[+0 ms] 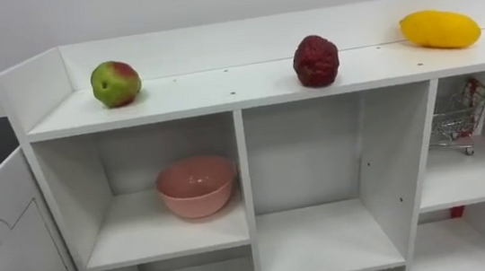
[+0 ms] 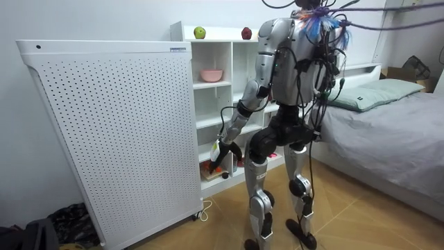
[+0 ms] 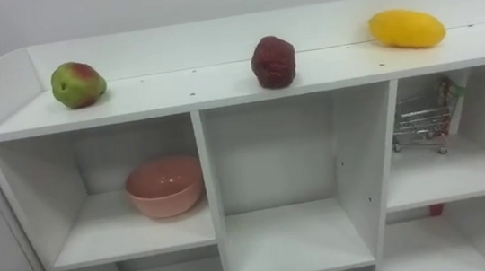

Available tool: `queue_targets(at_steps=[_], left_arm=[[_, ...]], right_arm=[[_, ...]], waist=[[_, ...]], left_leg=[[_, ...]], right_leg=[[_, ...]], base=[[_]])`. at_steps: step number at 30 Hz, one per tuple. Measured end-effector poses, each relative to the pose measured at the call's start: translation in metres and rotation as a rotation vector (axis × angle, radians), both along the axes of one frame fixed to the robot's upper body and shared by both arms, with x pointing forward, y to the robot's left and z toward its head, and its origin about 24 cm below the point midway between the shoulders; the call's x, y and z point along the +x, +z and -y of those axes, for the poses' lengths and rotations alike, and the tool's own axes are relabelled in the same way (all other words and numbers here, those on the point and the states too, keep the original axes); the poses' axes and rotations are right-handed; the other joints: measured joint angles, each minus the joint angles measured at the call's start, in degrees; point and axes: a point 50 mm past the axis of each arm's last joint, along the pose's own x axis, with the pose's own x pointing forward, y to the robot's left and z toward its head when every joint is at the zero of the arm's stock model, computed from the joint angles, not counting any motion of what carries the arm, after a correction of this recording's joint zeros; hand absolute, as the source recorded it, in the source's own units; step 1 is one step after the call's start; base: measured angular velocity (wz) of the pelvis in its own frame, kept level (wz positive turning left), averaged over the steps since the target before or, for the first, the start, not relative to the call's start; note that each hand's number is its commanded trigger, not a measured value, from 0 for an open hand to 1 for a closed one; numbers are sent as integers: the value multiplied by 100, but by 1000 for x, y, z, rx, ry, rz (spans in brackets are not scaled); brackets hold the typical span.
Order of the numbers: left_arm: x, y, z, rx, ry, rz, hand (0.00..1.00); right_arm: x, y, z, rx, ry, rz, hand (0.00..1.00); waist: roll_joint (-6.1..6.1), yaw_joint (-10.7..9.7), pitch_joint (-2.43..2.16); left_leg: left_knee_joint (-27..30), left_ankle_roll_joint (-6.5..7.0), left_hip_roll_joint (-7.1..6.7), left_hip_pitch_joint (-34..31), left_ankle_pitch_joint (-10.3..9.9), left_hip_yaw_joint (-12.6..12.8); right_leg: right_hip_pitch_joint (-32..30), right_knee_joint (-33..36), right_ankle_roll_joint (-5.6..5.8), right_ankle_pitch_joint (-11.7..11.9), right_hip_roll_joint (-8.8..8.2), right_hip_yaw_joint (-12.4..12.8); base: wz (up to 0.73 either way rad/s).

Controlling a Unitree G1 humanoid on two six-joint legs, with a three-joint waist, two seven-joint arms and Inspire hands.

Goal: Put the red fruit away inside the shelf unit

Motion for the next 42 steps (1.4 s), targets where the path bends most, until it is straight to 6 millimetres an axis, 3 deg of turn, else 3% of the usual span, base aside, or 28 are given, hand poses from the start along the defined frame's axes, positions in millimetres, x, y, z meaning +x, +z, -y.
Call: queue_targets(at_steps=[7,15,23,27,32,36,42], left_arm=[[2,1,1,-5,-10,21,0],[8,3,4,-55,-43,55,0],[15,3,10,-66,-89,60,0],[20,4,11,-77,-119,59,0],[24,4,13,-96,-131,51,0],[34,7,14,-102,-141,70,0],[35,7,15,-109,-160,65,0]], right_arm=[[17,47,-7,-67,-50,235,0],[38,123,-10,-152,-68,613,0],[45,148,-24,-140,-48,748,0],[49,163,-32,-132,-30,812,0],[57,186,-48,-114,32,904,0],[65,206,-53,-125,65,970,0],[68,211,-54,-121,68,986,0]], waist=[[-19,15,-5],[27,3,4],[15,135,0],[9,174,-2],[-5,241,-6],[-68,313,13],[-198,329,56]], left_leg=[[-11,0,0,-54,0,2],[-6,2,9,-98,2,-4],[9,10,9,-208,10,-30],[2,10,9,-255,10,-121],[3,10,9,-301,10,-180],[4,10,9,-299,10,-251],[16,10,4,-320,11,-419]], right_leg=[[-90,10,19,25,0,-29],[-125,12,23,64,6,-76],[-207,7,39,102,6,-167],[-228,4,39,103,-11,-530],[-257,3,38,103,-11,-638],[-219,-2,39,105,-21,-811],[-177,-7,39,106,-20,-970]], base=[[-4],[2],[1],[5],[4],[7],[10]])
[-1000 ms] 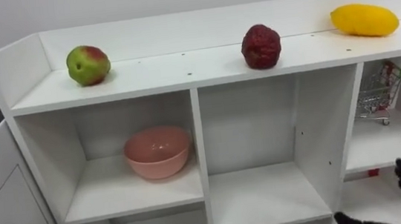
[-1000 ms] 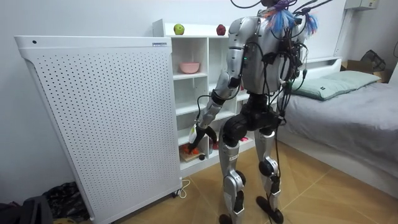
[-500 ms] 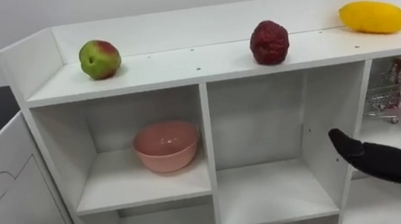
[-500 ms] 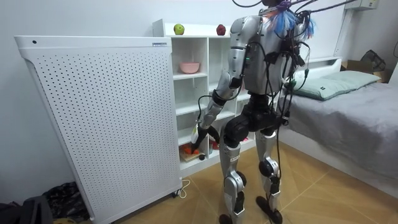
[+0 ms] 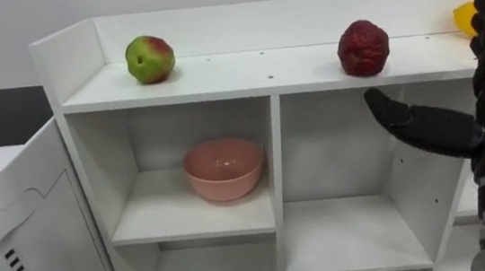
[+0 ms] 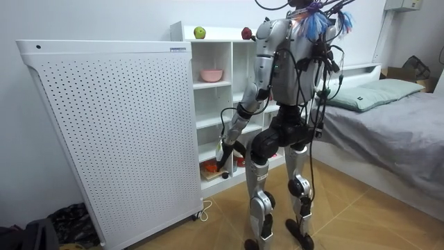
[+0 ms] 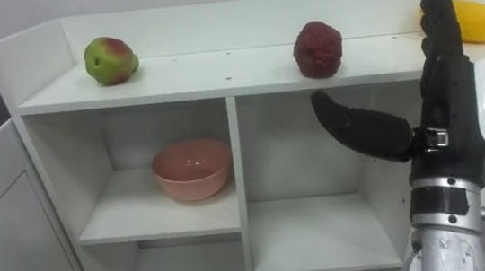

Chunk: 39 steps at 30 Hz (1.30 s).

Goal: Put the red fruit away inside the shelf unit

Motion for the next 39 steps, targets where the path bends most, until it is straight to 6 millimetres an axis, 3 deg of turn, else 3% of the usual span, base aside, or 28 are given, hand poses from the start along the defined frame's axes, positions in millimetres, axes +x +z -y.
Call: queue_targets(at_steps=[4,23,30,39], left_arm=[[1,0,1,-5,-5,0,0],[18,5,1,-2,-5,8,0],[21,5,2,-17,-13,6,0],[21,6,2,-23,-18,3,0]], right_arm=[[0,0,0,0,0,0,0],[18,5,0,1,16,-48,0],[23,26,-3,-31,37,3,0],[25,29,-4,-49,67,-6,0]], waist=[[-4,4,-1],[14,15,-11],[30,7,-21],[35,9,-23]], left_leg=[[13,-1,-2,-60,1,-65],[20,-3,-2,-77,6,-71],[42,-3,-2,-73,7,-75],[49,-3,-2,-75,7,-77]], right_leg=[[-6,0,-2,4,0,-120],[-72,3,-2,4,0,-111],[-50,4,-3,4,0,-112],[-15,3,-4,5,0,-119]], base=[[5],[-1],[0],[0]])
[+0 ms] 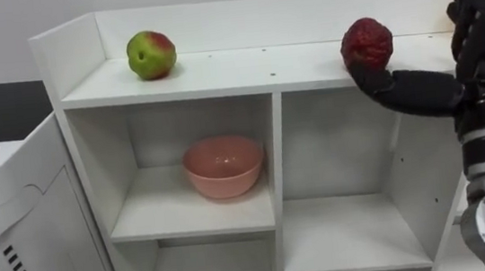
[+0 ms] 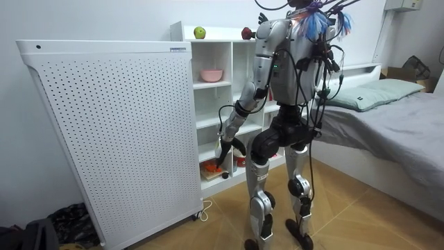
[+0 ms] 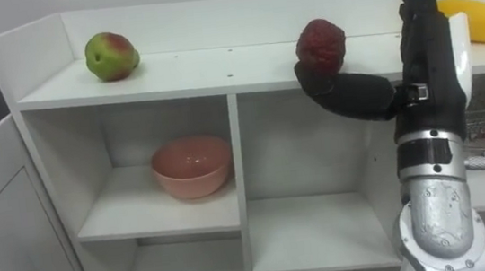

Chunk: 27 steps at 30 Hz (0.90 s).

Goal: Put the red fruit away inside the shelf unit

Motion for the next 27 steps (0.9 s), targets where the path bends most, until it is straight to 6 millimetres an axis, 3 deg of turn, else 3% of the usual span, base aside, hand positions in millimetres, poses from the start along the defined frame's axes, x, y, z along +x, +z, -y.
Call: queue_targets(at_steps=[16,20,27], left_arm=[[8,3,0,6,4,8,0],[14,5,0,11,-1,7,0],[13,5,-2,-2,-9,-20,0]], right_arm=[[20,6,4,13,40,-67,0],[25,-2,6,-10,42,-131,0],[28,-7,6,-43,41,-182,0]], waist=[[-21,-9,-14],[-62,-9,-42],[-79,-11,-33]], left_leg=[[-1,0,-1,-15,0,-67],[-5,0,-12,3,0,-187],[-8,0,-14,17,0,-192]], right_leg=[[10,2,0,0,0,-47],[44,5,0,0,1,-87],[74,-5,0,0,3,-104]], base=[[0],[6],[0]])
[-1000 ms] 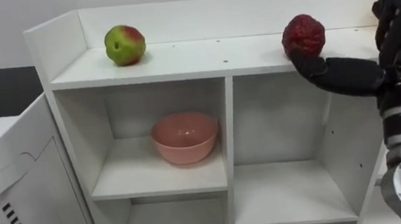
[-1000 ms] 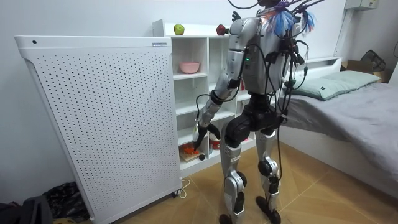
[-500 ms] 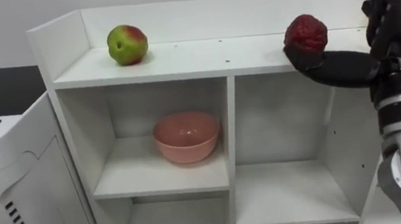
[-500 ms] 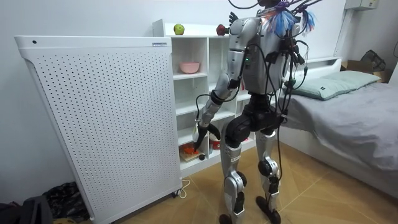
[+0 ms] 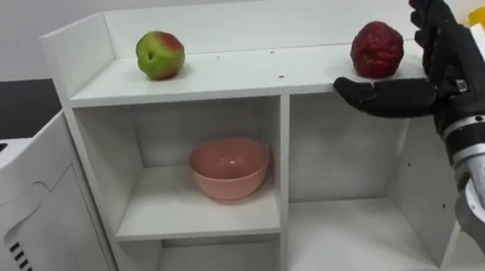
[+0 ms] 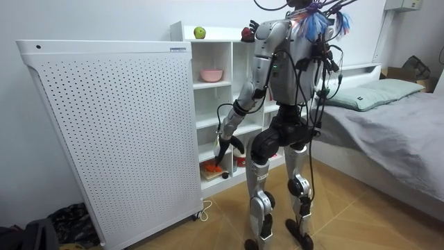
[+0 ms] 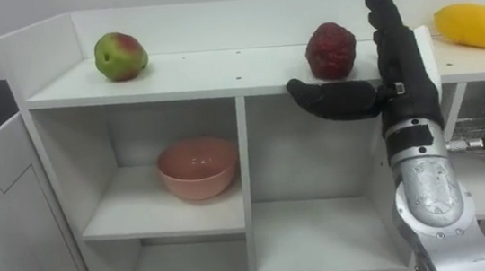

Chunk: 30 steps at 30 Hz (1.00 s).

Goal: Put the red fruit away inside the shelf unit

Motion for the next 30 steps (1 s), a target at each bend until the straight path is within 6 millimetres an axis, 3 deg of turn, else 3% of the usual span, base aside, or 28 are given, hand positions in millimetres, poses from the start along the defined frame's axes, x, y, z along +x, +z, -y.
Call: queue_targets(at_steps=[2,3,4,5,17,26,30], left_arm=[[1,1,-2,0,-2,-3,0],[2,1,-3,1,-2,-6,0],[2,2,-4,-1,-2,-9,0],[4,3,-5,-4,0,-13,0],[28,14,-8,-7,-12,15,0],[28,15,-14,9,-9,14,0],[27,14,-14,7,-9,9,0]], right_arm=[[0,0,0,-9,3,-2,0],[0,0,0,-21,1,-3,10],[0,0,0,-29,0,-5,44],[0,0,-1,-46,0,-7,98],[2,-1,-5,-220,-7,-41,100],[3,10,-2,-215,-48,-3,100],[3,7,-4,-203,-34,-14,100]], waist=[[-6,-1,4],[-3,2,7],[-2,3,8],[-1,6,9],[31,-8,21],[113,4,-21],[126,7,-14]], left_leg=[[2,0,0,6,0,-1],[2,0,0,21,0,1],[1,0,0,29,0,2],[2,0,0,39,0,4],[63,0,0,-21,0,20],[93,0,0,-24,0,27],[24,0,0,71,0,26]], right_leg=[[10,-2,0,0,0,-3],[19,-2,0,0,0,-2],[26,-2,0,0,0,-1],[34,-1,0,0,0,-1],[-17,6,-9,5,-2,3],[-41,12,-11,7,-1,45],[39,6,-11,7,1,65]], base=[[0],[0],[0],[0],[0],[0],[-3]])
